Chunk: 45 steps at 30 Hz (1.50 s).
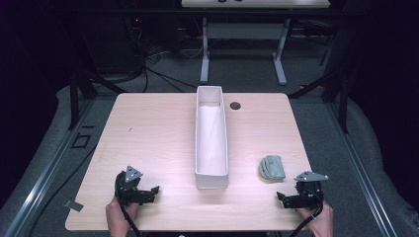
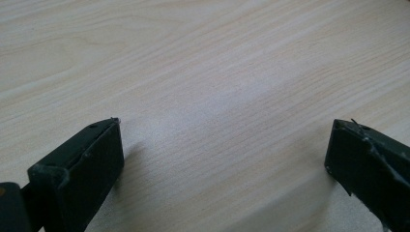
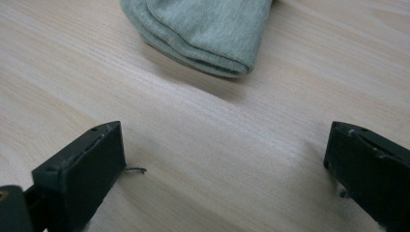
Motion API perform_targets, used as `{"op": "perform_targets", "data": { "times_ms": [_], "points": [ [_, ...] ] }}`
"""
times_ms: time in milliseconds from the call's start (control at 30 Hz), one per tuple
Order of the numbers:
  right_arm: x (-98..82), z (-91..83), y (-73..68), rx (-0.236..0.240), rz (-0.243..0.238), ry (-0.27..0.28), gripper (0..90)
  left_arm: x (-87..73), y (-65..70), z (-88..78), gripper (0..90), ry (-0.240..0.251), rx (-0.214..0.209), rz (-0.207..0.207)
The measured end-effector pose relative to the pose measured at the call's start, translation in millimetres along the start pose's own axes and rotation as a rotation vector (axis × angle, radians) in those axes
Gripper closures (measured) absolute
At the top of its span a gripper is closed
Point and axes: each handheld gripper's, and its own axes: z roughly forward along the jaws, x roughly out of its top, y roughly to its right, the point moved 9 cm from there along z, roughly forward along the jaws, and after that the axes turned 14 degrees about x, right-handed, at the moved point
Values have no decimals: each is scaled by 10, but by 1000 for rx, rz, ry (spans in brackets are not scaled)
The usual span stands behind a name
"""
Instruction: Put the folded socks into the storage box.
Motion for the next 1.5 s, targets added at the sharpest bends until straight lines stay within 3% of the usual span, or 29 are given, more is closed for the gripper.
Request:
{"op": "perform_targets", "data": {
  "times_ms": [200, 300, 467, 533, 667, 800, 933, 1000, 1133, 1267, 1500],
  "points": [
    [34, -25, 4, 16, 42, 19, 32, 0, 0, 0, 1, -1, -1, 0],
    [66, -34, 9, 2, 53, 18, 31, 1, 1, 1, 0, -1, -1, -1],
    [194, -100, -26, 16, 58, 46, 40, 2, 1, 1, 1, 0, -1, -1],
    [261, -117, -54, 58, 71, 61, 44, 2, 2, 1, 1, 0, -2, -1],
    [411, -120, -42, 42, 70, 69, 58, 2, 1, 1, 1, 0, -1, -1],
    [522, -75, -8, 57, 94, 56, 133, 1, 1, 1, 1, 1, -2, -1],
    [608, -21, 43, 93, 136, 57, 149, 0, -1, 1, 1, 0, -1, 2],
    [643, 8, 94, 72, 155, 48, 156, 0, -1, 0, 1, 0, -1, 2],
    [722, 75, 146, 80, 201, 39, 217, 0, -1, 0, 1, 0, -1, 2],
    [803, 148, 160, 81, 209, 27, 305, 0, -1, 0, 1, 0, -1, 2],
    [825, 239, 118, 81, 213, -23, 349, -1, -1, -2, 2, 0, 0, 1]
  ]
}}
